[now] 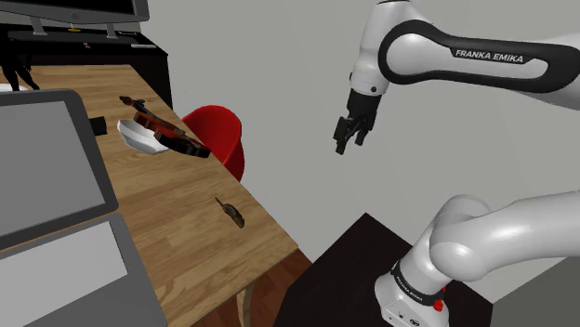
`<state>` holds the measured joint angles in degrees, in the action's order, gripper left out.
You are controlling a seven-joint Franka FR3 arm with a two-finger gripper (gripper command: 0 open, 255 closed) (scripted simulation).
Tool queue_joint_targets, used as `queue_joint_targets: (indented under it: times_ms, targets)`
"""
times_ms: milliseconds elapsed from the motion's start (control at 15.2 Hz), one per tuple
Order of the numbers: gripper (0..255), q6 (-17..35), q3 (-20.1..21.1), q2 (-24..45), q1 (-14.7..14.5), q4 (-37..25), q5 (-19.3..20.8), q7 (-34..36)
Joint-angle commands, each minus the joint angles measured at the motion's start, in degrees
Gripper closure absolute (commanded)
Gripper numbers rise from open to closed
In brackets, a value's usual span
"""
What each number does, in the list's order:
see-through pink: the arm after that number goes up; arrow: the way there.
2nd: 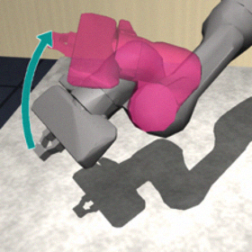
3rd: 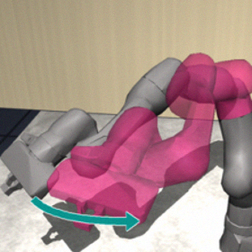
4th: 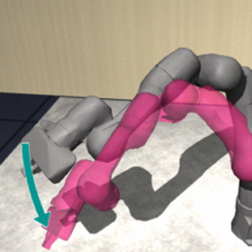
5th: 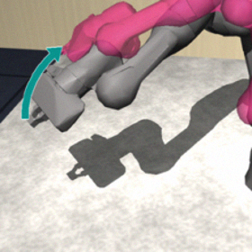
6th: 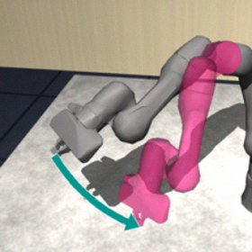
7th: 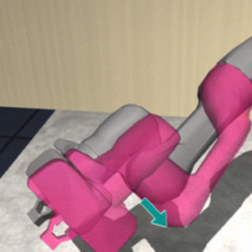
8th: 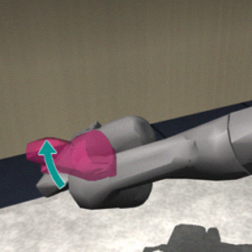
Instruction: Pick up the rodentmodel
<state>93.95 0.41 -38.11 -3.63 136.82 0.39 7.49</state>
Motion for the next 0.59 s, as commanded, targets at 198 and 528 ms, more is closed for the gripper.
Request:
queue_joint_targets:
  times_ms: [198,528]
  targets:
    - [0,9.5,2.6,6.3,-2.0,1.9,-2.4,2.1]
    - [0,18.4,5.3,13.9,-3.9,1.9,-4.1,4.0]
